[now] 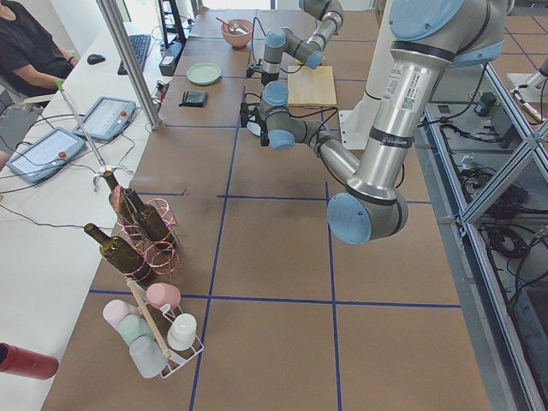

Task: Pick orange to plate
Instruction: 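Carry the orange with the right gripper over the plate while the left gripper withdraws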

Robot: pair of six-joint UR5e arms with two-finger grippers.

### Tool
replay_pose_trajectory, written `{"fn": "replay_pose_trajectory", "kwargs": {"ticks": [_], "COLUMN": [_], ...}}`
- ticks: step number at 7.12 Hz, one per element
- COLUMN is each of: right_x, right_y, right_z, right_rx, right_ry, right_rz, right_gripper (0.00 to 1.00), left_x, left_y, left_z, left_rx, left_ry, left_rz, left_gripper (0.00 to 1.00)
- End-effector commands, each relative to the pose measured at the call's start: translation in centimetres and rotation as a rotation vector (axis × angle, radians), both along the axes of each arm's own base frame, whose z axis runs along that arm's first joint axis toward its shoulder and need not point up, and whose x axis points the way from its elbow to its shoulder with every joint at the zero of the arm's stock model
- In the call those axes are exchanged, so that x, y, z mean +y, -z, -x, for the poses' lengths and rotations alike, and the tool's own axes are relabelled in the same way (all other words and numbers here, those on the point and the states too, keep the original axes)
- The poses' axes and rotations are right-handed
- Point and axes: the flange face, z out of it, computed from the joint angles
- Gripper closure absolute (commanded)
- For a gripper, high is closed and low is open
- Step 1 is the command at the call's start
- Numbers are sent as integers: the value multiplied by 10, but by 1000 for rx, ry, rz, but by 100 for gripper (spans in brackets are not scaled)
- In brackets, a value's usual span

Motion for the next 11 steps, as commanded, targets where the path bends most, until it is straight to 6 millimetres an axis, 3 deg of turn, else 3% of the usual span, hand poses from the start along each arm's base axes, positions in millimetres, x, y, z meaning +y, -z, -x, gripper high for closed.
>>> {"fn": "replay_pose_trajectory", "kwargs": {"ticks": [1,3,5,6,8,10,11], "right_x": [-9,-12,-2,2,1,1,1], "right_y": [0,-6,-11,-14,-16,-20,-22], "right_z": [22,34,44,49,48,48,48], "right_rx": [21,21,31,38,46,54,60], "right_ry": [-16,-36,-18,-11,-13,-15,-19], "right_rz": [6,1,4,6,8,2,1], "right_gripper": [100,97,63,53,49,26,21], "left_x": [0,0,0,0,0,0,0], "left_y": [-2,-1,-2,-2,-2,-1,-1], "left_z": [-1,-2,-4,-4,-5,-6,-6], "left_rx": [-3,-3,-5,-4,-6,-4,-4], "left_ry": [-1,-1,-1,-2,-2,-3,-3], "left_rz": [0,-1,0,0,2,3,3], "left_gripper": [0,0,0,0,0,0,0]}}
